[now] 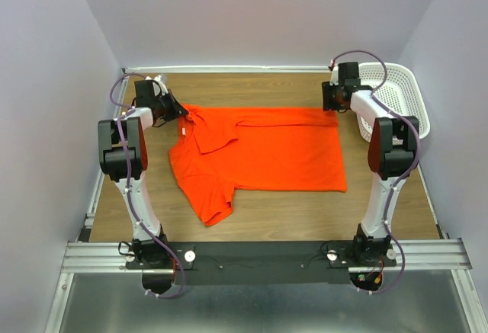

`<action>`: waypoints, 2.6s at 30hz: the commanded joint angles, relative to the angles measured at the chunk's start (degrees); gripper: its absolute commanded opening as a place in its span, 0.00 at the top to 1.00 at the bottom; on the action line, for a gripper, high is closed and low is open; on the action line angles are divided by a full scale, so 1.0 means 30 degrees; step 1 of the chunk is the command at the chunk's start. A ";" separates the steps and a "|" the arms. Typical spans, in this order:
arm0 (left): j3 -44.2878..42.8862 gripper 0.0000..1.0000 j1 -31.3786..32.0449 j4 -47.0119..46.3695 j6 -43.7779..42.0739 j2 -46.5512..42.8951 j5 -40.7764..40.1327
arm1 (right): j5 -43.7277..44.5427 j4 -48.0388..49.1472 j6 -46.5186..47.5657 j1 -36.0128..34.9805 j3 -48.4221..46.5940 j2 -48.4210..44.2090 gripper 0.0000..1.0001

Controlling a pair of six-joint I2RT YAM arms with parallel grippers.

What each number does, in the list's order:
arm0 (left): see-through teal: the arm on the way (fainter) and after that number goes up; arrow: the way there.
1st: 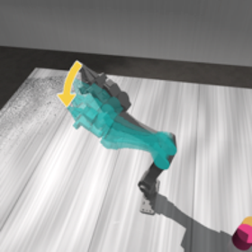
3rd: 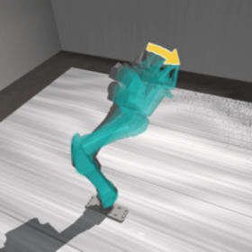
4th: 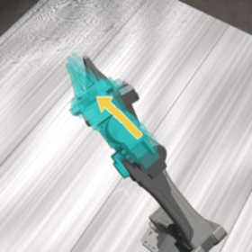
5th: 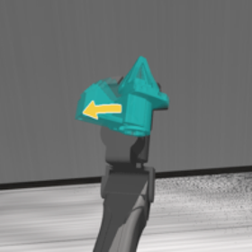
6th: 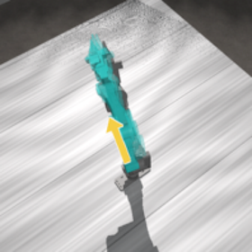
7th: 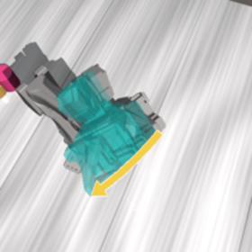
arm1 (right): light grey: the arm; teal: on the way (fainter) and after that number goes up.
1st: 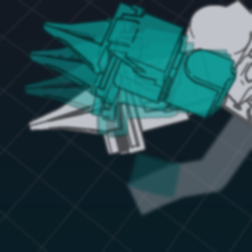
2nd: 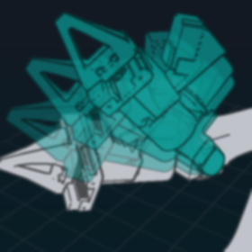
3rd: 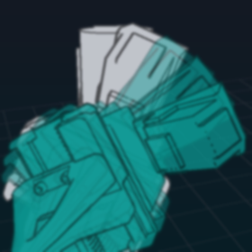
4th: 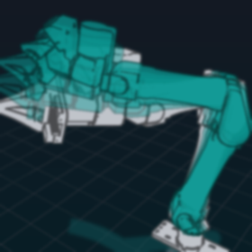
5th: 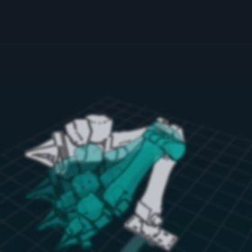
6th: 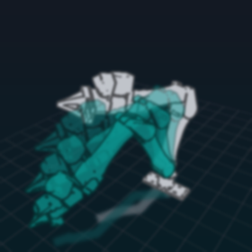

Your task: Fold and stack the t-shirts

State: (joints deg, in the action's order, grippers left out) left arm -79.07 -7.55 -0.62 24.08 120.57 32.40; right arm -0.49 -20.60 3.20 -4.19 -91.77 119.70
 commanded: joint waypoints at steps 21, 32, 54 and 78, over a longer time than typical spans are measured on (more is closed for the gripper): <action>-0.0626 1.00 -0.0295 -0.0115 -0.0232 0.0443 0.0830 | -0.1299 -0.0633 -0.1008 0.1307 -0.2312 0.3341 0.56; -0.0714 1.00 -0.0325 -0.0056 -0.0262 0.0531 0.0947 | -0.2298 -0.1043 -0.0979 0.1893 -0.2634 0.3547 0.96; 0.0311 1.00 -0.1379 -0.0759 0.0324 -0.0289 0.0039 | -0.0334 -0.0926 -0.0745 0.2128 -0.2956 0.3284 0.99; -0.0830 0.58 -0.1438 -0.1785 0.1379 0.0266 0.1152 | -0.2180 -0.0956 -0.0423 0.2128 -0.2839 0.3518 0.93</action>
State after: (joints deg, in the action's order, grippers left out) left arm -79.29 -11.94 -5.65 27.42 118.67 33.87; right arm -5.91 -22.83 1.17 1.63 -99.07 128.40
